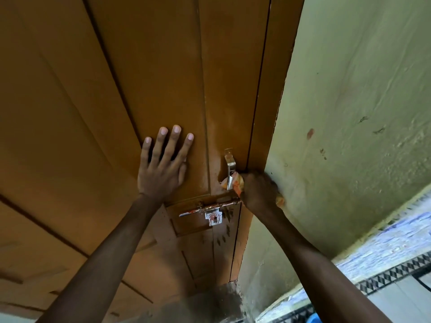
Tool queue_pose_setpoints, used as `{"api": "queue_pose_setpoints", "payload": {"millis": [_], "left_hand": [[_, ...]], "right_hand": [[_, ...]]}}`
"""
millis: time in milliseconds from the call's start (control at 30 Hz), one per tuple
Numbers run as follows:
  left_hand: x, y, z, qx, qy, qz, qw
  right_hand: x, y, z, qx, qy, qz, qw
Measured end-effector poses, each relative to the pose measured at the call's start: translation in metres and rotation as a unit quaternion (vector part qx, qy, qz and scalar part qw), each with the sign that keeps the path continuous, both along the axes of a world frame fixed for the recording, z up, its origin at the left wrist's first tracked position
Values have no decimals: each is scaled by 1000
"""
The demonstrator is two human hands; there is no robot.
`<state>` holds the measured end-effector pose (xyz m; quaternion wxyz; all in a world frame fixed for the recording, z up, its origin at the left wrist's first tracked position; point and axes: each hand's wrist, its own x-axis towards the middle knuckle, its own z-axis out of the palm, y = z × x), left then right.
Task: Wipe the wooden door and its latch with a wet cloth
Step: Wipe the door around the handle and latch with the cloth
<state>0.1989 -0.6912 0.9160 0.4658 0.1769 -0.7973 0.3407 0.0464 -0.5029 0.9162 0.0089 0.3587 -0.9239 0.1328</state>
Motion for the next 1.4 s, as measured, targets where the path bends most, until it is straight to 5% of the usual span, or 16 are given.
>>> {"api": "queue_pose_setpoints", "payload": {"millis": [67,100,167,333,467,733,967,1000,1133,1167,1233,1333,1400], "left_hand": [[-1,-1,0,2,-3,2,1000],[-1,0,0,2,-3,5,1000],[-1,2,0,2,-3,1,1000],[0,1,-1,3,-2,2,1000],[2,0,-2,13,-5,-2,1000],[-3,-1,-2,11,-5,-3,1000],[0,0,-2,3,-11,0,1000],[-1,-1,-2,2,-10,-1,1000],[-3,-1,-5,-1,-10,-1,1000],[-3,-2,-6,-1,-8,-3,1000],[0,-2,-7,-6,-5,3,1000],[2,-1,-6,0,-8,-5,1000],[1,-1,-6,-2,-4,-4,1000]], "right_hand": [[-1,3,8,-64,-60,-24,996],[0,5,20,-155,-188,-33,969],[-1,7,45,-258,-429,-41,865],[-21,-6,70,-184,-546,-37,817],[-30,-12,68,-205,-632,-94,741],[-6,-5,25,-253,-484,-5,838],[-1,2,6,-156,-230,63,958],[-4,-1,10,-171,-255,42,951],[-11,-7,33,-313,-521,-46,793],[-7,-6,31,-312,-521,-48,793],[3,-3,12,-313,-453,-18,835],[10,6,-24,-213,-234,38,948],[9,15,-25,-191,-149,14,970]]}}
